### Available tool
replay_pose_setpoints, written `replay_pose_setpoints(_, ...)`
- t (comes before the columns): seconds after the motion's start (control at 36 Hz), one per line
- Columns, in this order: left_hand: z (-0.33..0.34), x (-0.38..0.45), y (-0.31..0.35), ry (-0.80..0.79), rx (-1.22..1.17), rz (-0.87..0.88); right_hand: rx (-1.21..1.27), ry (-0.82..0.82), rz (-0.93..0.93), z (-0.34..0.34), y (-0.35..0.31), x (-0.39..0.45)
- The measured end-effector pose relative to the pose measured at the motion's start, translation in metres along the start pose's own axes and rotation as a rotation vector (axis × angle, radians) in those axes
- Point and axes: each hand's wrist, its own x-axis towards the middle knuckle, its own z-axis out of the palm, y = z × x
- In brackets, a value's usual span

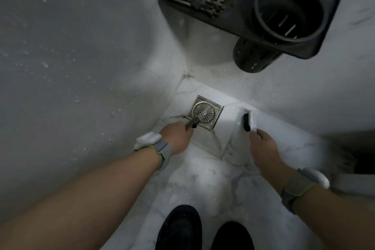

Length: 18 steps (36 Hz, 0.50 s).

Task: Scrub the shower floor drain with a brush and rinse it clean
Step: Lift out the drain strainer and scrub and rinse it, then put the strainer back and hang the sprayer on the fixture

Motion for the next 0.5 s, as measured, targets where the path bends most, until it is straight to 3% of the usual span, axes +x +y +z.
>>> replay_pose_setpoints(0.11,0.006,-0.003,-0.001,0.008,-0.221,-0.053,0.021,0.012,0.021,-0.007,0.002,-0.002)
replay_pose_setpoints(0.22,0.008,-0.008,-0.002,0.01,-0.289,-0.073,0.02,-0.024,0.045,-0.011,-0.002,-0.008)
replay_pose_setpoints(0.36,0.015,-0.019,-0.013,-0.019,-0.169,-0.08,0.002,-0.083,0.017,-0.011,-0.001,-0.013)
replay_pose_setpoints(0.5,0.034,-0.032,-0.027,-0.077,-0.219,-0.137,0.007,-0.149,0.003,-0.01,-0.002,-0.02)
